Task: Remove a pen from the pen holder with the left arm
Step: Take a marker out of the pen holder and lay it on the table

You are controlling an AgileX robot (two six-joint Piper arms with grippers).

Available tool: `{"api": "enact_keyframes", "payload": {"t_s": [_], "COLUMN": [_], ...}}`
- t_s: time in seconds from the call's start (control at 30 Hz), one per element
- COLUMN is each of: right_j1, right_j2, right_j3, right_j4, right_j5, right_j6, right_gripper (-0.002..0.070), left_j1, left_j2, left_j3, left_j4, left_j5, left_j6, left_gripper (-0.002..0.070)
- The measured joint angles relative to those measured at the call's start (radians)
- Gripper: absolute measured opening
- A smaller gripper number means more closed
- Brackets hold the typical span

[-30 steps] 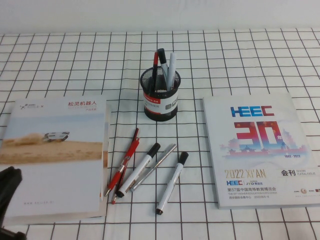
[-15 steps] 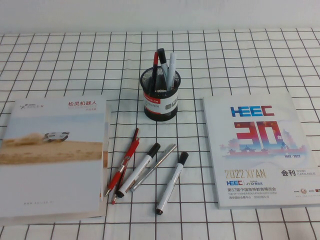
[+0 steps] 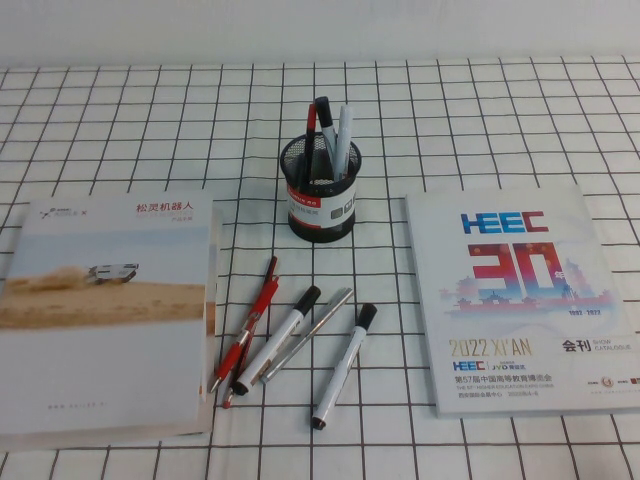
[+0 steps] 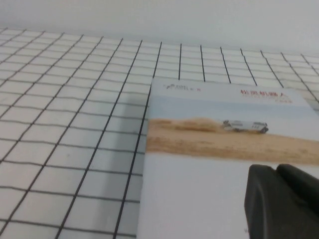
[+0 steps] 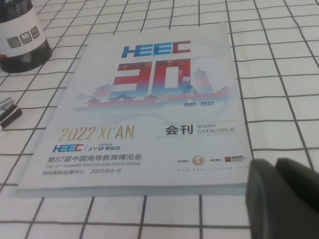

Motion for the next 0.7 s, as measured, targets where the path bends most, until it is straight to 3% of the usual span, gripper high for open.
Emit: {"api": "enact_keyframes", "payload": {"t_s": [0.23, 0.7], "right_j1": [0.0, 0.0], "right_j2": [0.0, 0.0], "right_j3": [0.0, 0.0], "right_j4": [0.0, 0.0], "right_j5": [0.0, 0.0], "right_j6": [0.0, 0.0], "right_gripper": [-0.0015, -0.0015], "left_j1": [0.0, -0.027], "left_j2": [-0.001, -0.001], "left_j3": [0.0, 0.0], "left_j4": [0.009, 0.009], "left_j5": [0.143, 0.152], "left_j6": [-0.003, -0.003], "left_gripper": [-0.0003, -0.0003]}}
